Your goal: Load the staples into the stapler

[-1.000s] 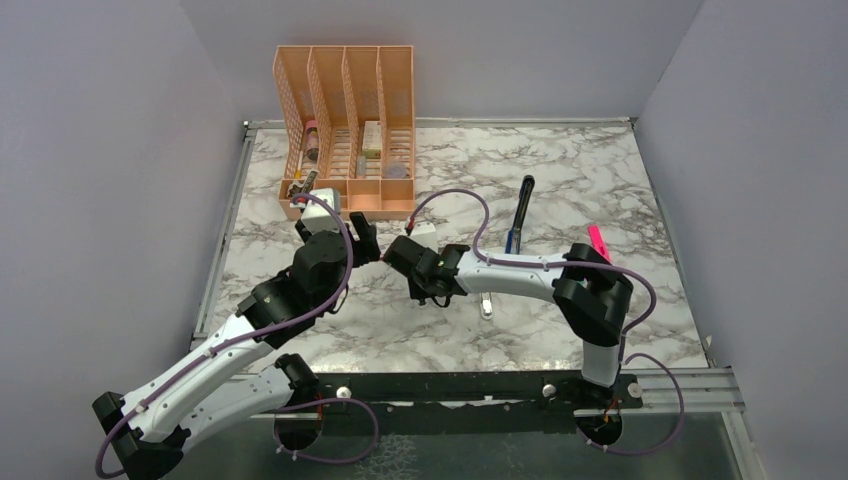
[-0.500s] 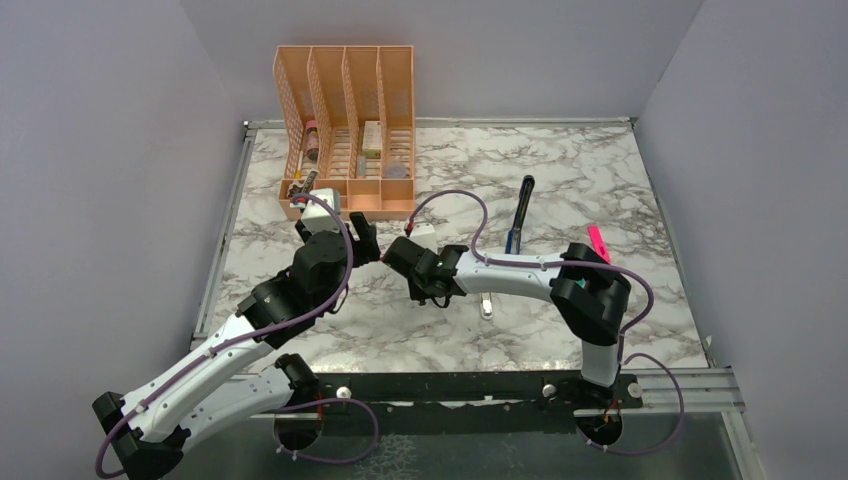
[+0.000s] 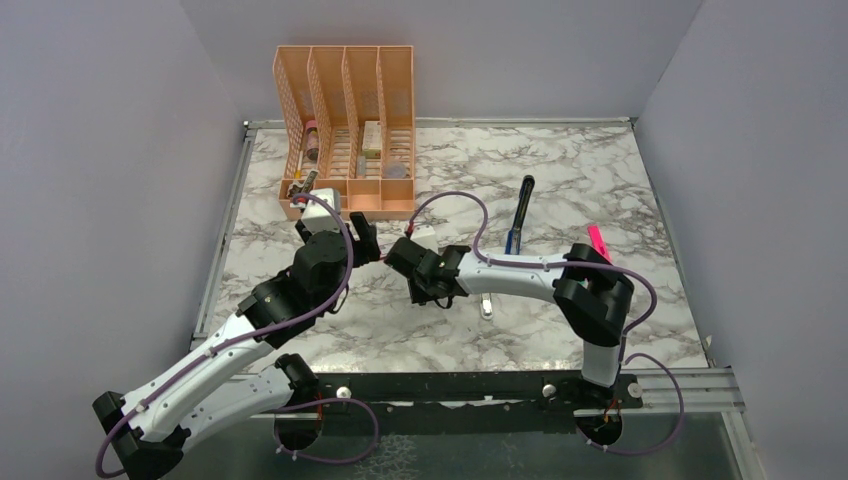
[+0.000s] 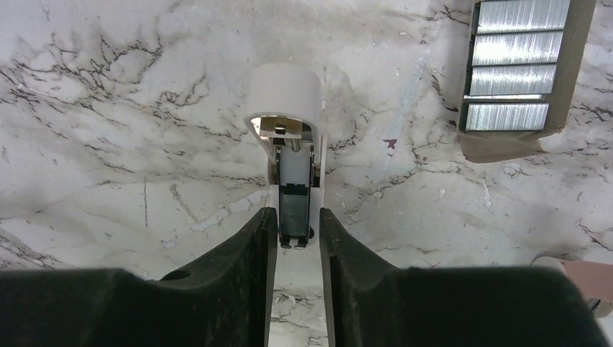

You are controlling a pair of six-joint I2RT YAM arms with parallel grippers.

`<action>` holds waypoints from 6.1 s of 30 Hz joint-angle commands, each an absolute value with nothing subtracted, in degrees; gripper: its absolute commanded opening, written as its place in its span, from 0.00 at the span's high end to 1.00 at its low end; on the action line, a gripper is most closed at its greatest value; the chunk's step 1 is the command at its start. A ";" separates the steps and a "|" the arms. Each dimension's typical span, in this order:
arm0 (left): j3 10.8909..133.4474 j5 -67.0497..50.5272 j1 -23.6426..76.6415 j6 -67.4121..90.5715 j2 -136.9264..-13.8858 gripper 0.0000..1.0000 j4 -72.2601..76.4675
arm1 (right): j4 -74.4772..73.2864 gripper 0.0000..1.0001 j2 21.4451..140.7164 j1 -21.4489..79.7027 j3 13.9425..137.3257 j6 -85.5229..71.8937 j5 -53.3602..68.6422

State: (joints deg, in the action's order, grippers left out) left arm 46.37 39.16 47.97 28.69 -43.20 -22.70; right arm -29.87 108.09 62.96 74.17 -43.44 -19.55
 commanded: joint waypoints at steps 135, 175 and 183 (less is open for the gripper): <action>18.20 -2.48 37.48 51.80 -78.99 1.00 14.19 | -21.66 0.78 97.67 54.64 68.82 -32.69 -3.96; 19.45 -12.01 37.44 48.02 -77.74 0.93 17.84 | -26.66 0.64 97.45 62.08 66.57 -44.90 -16.86; 20.14 -16.83 37.49 46.41 -79.72 0.97 19.15 | -25.84 0.71 100.34 61.00 66.84 -43.43 -15.80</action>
State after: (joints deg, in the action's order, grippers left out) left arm 19.22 -12.93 37.52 48.51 -78.11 20.08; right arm -26.44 98.30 61.49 65.21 -43.51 -14.22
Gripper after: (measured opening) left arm 0.050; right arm 0.309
